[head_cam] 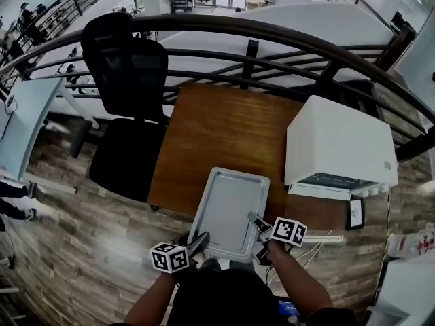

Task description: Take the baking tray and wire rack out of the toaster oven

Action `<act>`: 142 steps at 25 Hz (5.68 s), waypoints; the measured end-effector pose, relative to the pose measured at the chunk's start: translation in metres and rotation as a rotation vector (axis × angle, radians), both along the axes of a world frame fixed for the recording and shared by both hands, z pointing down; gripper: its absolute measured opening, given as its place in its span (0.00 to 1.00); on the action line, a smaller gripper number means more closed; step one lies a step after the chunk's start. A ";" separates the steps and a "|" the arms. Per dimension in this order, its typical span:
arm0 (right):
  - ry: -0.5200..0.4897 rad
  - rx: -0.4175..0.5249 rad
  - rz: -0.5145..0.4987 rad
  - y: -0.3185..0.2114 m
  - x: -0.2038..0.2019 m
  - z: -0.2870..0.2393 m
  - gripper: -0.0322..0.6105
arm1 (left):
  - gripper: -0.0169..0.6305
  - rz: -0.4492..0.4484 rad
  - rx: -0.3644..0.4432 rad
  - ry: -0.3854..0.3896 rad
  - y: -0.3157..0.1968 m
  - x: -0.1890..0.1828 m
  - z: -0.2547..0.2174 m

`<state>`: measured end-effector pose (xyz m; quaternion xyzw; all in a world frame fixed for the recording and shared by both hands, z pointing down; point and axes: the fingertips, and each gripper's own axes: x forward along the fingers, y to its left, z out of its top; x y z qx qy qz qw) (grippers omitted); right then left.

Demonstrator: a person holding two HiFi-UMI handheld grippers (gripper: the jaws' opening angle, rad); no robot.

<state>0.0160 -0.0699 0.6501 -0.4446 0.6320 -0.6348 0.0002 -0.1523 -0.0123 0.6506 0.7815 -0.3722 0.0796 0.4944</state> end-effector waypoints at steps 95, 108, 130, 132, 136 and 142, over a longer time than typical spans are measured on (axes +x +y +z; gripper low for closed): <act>0.962 0.189 -0.282 -0.051 0.071 0.029 0.29 | 0.65 0.902 0.137 -0.827 -0.098 0.080 0.058; 0.888 0.289 -0.226 -0.048 0.066 0.003 0.33 | 0.64 0.833 0.226 -0.748 -0.111 0.086 0.049; 0.901 0.767 0.022 0.028 0.125 -0.189 0.10 | 0.05 0.245 0.853 -0.318 -0.105 0.100 -0.178; 0.904 0.785 0.035 0.036 0.143 -0.196 0.09 | 0.05 0.213 0.896 -0.332 -0.096 0.111 -0.193; 0.917 0.784 0.058 0.048 0.190 -0.194 0.09 | 0.05 0.144 0.949 -0.340 -0.080 0.125 -0.212; 0.913 0.798 0.033 0.050 0.250 -0.191 0.09 | 0.05 0.049 0.895 -0.303 -0.070 0.168 -0.211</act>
